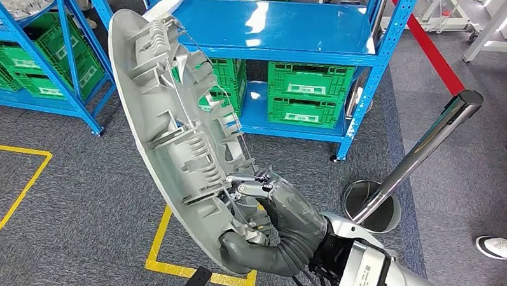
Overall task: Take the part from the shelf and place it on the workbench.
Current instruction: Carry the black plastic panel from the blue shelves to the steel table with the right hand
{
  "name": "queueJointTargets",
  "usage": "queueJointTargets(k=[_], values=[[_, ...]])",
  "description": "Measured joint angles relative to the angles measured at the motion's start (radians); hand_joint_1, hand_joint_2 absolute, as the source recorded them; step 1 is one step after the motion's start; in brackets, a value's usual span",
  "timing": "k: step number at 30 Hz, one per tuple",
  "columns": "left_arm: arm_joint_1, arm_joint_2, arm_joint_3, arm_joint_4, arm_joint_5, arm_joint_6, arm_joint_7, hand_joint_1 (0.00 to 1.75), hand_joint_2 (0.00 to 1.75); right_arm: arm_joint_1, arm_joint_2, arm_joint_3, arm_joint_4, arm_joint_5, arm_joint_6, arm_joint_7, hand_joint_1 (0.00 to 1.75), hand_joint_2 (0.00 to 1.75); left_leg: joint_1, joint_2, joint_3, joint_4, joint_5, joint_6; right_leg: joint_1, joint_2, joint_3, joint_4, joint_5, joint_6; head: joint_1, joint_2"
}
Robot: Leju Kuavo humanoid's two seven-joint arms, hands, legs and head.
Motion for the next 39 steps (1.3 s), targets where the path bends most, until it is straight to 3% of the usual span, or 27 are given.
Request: queueJointTargets(k=[5,7,8,10,11,12,13,15,17,19,21,22,23,25,27,28,30,32,34,36,37,39], values=[[0.000,0.001,-0.006,0.000,0.000,0.000,-0.001,0.00,1.75,0.003,0.000,-0.001,-0.002,0.015,0.000,0.000,1.75,1.75,-0.003,-0.003,0.002,-0.003,-0.005,0.012,-0.005,-0.002,0.003,-0.001,-0.007,0.012,-0.001,0.000],[-0.001,0.001,-0.006,-0.001,0.000,0.000,-0.003,0.00,1.75,0.003,-0.001,-0.002,-0.006,0.021,-0.001,0.000,1.75,1.75,0.005,-0.007,0.007,-0.013,-0.002,0.016,-0.006,-0.001,-0.010,0.031,-0.029,0.023,0.001,0.000],[0.000,0.000,-0.006,-0.001,0.001,-0.001,-0.010,0.00,1.75,0.004,-0.001,-0.003,-0.007,0.026,-0.001,0.000,1.75,1.75,0.009,-0.009,0.009,-0.015,-0.001,0.017,-0.009,0.001,-0.036,0.080,-0.056,0.029,0.002,0.000],[0.002,0.000,-0.006,0.000,0.005,-0.005,-0.034,0.00,1.75,0.009,-0.003,-0.002,-0.008,0.037,-0.003,0.000,1.75,1.75,0.012,-0.018,0.009,-0.015,-0.003,0.018,-0.018,0.002,-0.116,0.226,-0.117,0.039,0.005,0.000],[0.005,-0.001,-0.006,0.002,0.007,-0.008,-0.046,0.00,1.75,0.013,-0.004,-0.002,-0.008,0.042,-0.004,0.000,1.75,1.75,0.014,-0.024,0.010,-0.014,-0.005,0.017,-0.022,0.002,-0.151,0.282,-0.129,0.043,0.005,0.000],[0.007,-0.001,-0.006,0.003,0.009,-0.010,-0.054,0.00,1.75,0.017,-0.006,-0.001,-0.008,0.046,-0.005,0.001,1.75,1.75,0.016,-0.031,0.010,-0.012,-0.006,0.015,-0.025,0.002,-0.171,0.304,-0.122,0.046,0.005,0.000],[0.009,-0.001,-0.006,0.005,0.009,-0.012,-0.059,0.00,1.75,0.020,-0.007,-0.001,-0.008,0.050,-0.006,0.001,1.75,1.75,0.018,-0.040,0.010,-0.009,-0.009,0.011,-0.028,0.004,-0.168,0.281,-0.091,0.048,0.005,0.000],[0.010,-0.003,-0.006,0.008,0.010,-0.015,-0.066,0.00,1.75,0.023,-0.009,0.000,-0.010,0.057,-0.008,0.002,1.75,1.75,0.023,-0.061,0.010,0.000,-0.014,0.003,-0.034,0.019,-0.122,0.153,-0.006,0.049,0.005,0.000],[0.010,-0.005,-0.006,0.010,0.010,-0.015,-0.069,0.00,1.75,0.023,-0.011,0.000,-0.014,0.065,-0.010,0.002,1.75,1.75,0.027,-0.080,0.004,0.008,-0.016,-0.010,-0.037,0.054,-0.080,0.053,0.035,0.045,0.005,0.000],[0.013,-0.007,-0.007,0.014,0.010,-0.016,-0.071,0.00,1.75,0.024,-0.012,0.001,-0.018,0.072,-0.011,0.003,1.75,1.75,0.031,-0.095,-0.003,0.010,-0.014,-0.025,-0.034,0.068,-0.075,0.039,0.032,0.035,0.005,0.000],[0.018,-0.009,-0.007,0.017,0.010,-0.016,-0.071,0.00,1.75,0.024,-0.014,0.000,-0.022,0.073,-0.012,0.004,1.75,1.75,0.034,-0.099,-0.006,0.010,-0.014,-0.038,-0.033,0.051,-0.073,0.038,0.035,0.021,0.005,0.000],[0.020,-0.009,-0.007,0.019,0.010,-0.015,-0.071,0.00,1.75,0.024,-0.014,0.000,-0.024,0.074,-0.013,0.004,1.75,1.75,0.033,-0.086,-0.012,0.020,-0.022,-0.044,-0.034,0.041,-0.070,0.035,0.036,0.014,0.002,0.000],[0.020,-0.010,-0.007,0.020,0.010,-0.015,-0.072,0.00,1.75,0.024,-0.014,0.000,-0.026,0.076,-0.015,0.004,1.75,1.75,0.031,-0.066,-0.025,0.047,-0.041,-0.049,-0.035,0.030,-0.066,0.032,0.037,0.007,-0.002,0.000],[0.020,-0.010,-0.007,0.023,0.010,-0.014,-0.073,0.00,1.75,0.025,-0.014,0.001,-0.029,0.080,-0.017,0.005,1.75,1.75,0.030,-0.026,-0.078,0.167,-0.100,-0.056,-0.033,0.006,-0.060,0.031,0.033,-0.003,-0.011,0.000],[0.021,-0.011,-0.007,0.026,0.010,-0.014,-0.073,0.00,1.75,0.026,-0.014,0.001,-0.030,0.085,-0.018,0.007,1.75,1.75,0.031,-0.017,-0.131,0.285,-0.140,-0.058,-0.030,-0.017,-0.057,0.033,0.028,-0.008,-0.014,0.000],[0.022,-0.011,-0.008,0.027,0.010,-0.014,-0.073,0.00,1.75,0.028,-0.014,0.002,-0.030,0.086,-0.019,0.009,1.75,1.75,0.031,-0.016,-0.136,0.299,-0.135,-0.057,-0.029,-0.027,-0.055,0.034,0.025,-0.008,-0.016,0.000],[0.023,-0.011,-0.008,0.030,0.010,-0.014,-0.075,0.00,1.75,0.029,-0.014,0.002,-0.031,0.089,-0.020,0.012,1.75,1.75,0.029,-0.006,-0.088,0.208,-0.075,-0.050,-0.026,-0.046,-0.047,0.037,0.016,-0.006,-0.019,0.000],[0.020,-0.011,-0.008,0.033,0.010,-0.014,-0.076,0.00,1.75,0.029,-0.014,0.002,-0.033,0.091,-0.021,0.012,1.75,1.75,0.017,0.032,-0.018,0.080,-0.030,-0.035,-0.021,-0.066,-0.037,0.037,0.006,0.002,-0.023,0.000],[0.016,-0.011,-0.008,0.035,0.010,-0.015,-0.077,0.00,1.75,0.029,-0.014,0.001,-0.036,0.094,-0.024,0.012,1.75,1.75,0.006,0.056,0.008,0.032,-0.032,-0.021,-0.014,-0.085,-0.033,0.038,0.000,0.010,-0.024,0.000],[0.017,-0.011,-0.007,0.036,0.011,-0.015,-0.077,0.00,1.75,0.028,-0.014,0.001,-0.038,0.096,-0.026,0.012,1.75,1.75,0.006,0.040,0.008,0.026,-0.034,-0.012,-0.013,-0.103,-0.030,0.037,-0.005,0.018,-0.022,0.000],[0.018,-0.011,-0.007,0.037,0.011,-0.015,-0.077,0.00,1.75,0.028,-0.014,0.001,-0.038,0.096,-0.026,0.013,1.75,1.75,0.008,0.028,0.008,0.024,-0.034,-0.008,-0.015,-0.097,-0.029,0.041,-0.013,0.024,-0.020,0.000],[0.016,-0.012,-0.007,0.039,0.011,-0.015,-0.076,0.00,1.75,0.027,-0.014,0.001,-0.039,0.098,-0.026,0.014,1.75,1.75,0.015,0.010,0.009,0.019,-0.032,0.000,-0.020,-0.052,-0.051,0.090,-0.047,0.034,-0.016,0.000]])
